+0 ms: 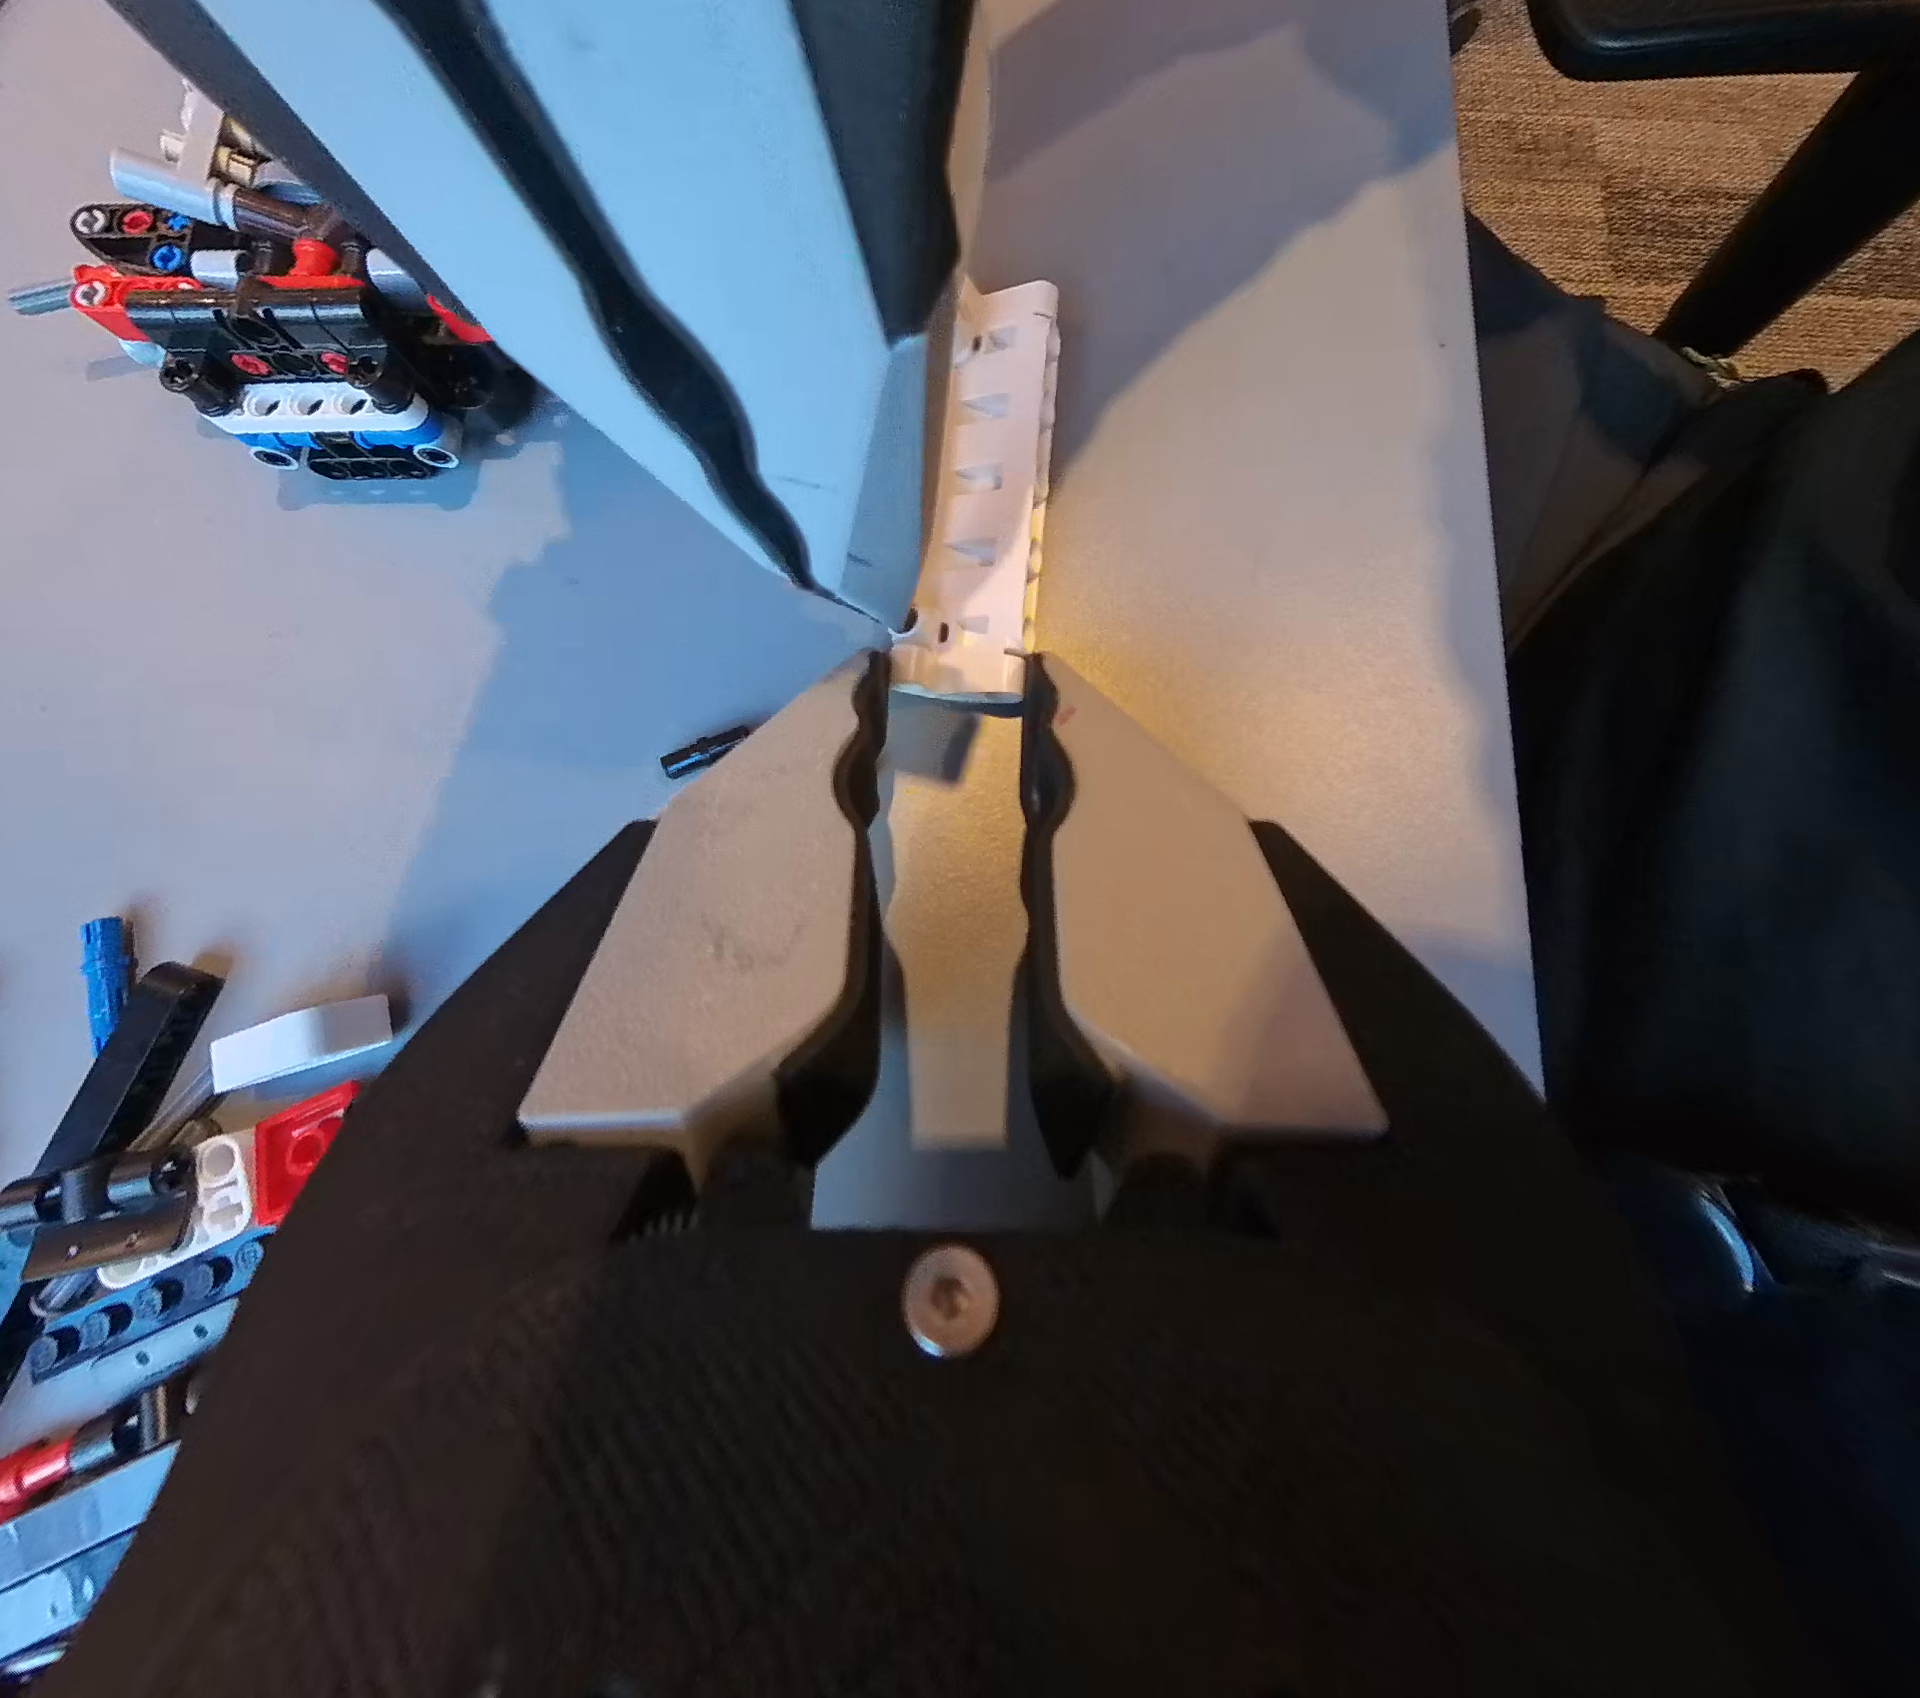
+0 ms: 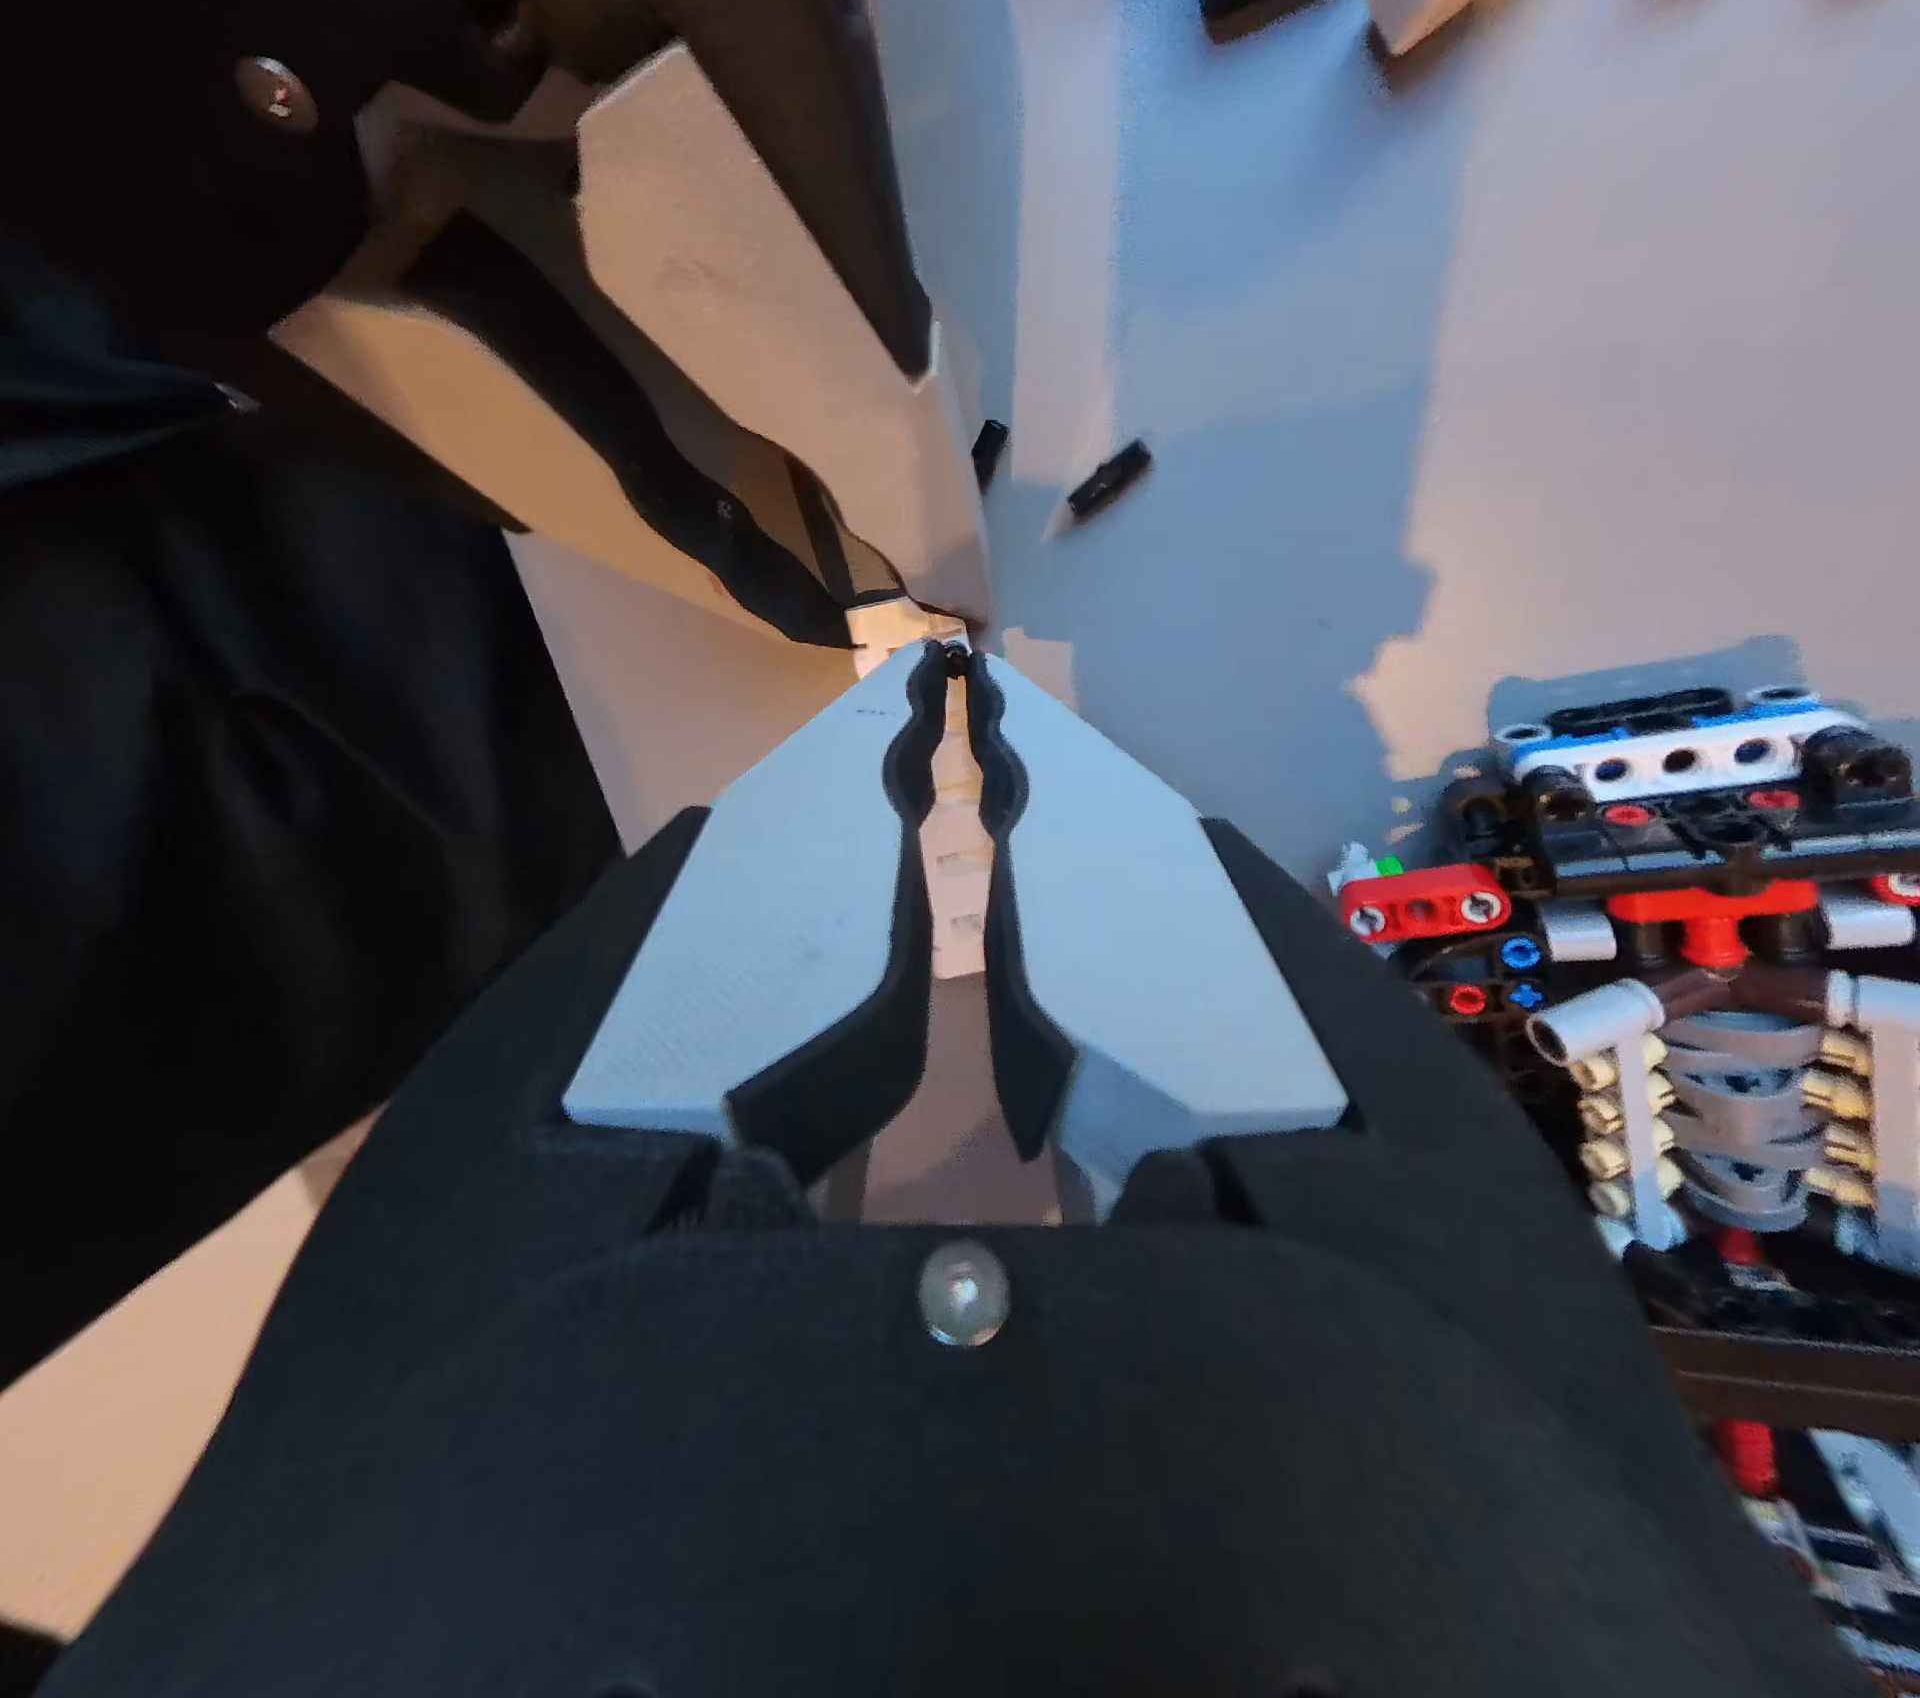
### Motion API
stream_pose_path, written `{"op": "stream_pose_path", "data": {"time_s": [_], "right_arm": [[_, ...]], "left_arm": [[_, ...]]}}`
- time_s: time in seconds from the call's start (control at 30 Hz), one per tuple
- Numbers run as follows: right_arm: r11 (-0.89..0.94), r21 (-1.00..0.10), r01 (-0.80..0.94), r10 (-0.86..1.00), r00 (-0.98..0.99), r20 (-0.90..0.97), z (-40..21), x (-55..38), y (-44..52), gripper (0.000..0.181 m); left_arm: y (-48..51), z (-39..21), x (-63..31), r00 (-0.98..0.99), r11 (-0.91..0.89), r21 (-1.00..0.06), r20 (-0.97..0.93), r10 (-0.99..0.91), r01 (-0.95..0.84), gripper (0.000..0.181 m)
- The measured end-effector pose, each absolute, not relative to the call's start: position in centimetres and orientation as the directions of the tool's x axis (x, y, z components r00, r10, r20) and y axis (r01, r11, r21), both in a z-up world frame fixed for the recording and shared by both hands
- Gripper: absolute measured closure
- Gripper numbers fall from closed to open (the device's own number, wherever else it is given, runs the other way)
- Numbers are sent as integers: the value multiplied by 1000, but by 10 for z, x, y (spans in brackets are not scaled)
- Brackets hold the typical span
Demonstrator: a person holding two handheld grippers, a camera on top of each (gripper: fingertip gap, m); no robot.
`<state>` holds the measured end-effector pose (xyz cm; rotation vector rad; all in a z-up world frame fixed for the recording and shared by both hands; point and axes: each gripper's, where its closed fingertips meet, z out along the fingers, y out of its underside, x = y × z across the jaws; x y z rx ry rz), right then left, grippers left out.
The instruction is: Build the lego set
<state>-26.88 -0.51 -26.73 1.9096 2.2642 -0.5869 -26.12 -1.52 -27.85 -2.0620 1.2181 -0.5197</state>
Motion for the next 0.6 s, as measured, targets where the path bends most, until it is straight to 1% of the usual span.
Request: {"op": "stream_pose_path", "data": {"time_s": [0.13,0.2,0.33,0.5,0.6], "right_arm": [[193,-266,945,915,-271,-299,-268,-265,-5,179],[229,-269,936,911,-304,-280,-271,-259,-3,179],[364,-289,885,891,-421,-168,-279,-258,0,179],[287,-270,919,915,-346,-208,-277,-253,5,179],[223,-309,924,920,-304,-246,-271,-250,3,179]], "left_arm": [[-15,-278,-261,482,-333,-723,0,-876,-605,158],[-15,-278,-261,483,-335,-723,2,-875,-604,158],[-14,-278,-263,493,-340,-723,-1,-870,-602,158],[-12,-278,-263,499,-341,-723,-5,-867,-600,158],[-13,-278,-263,496,-337,-723,-9,-868,-603,158]]}}
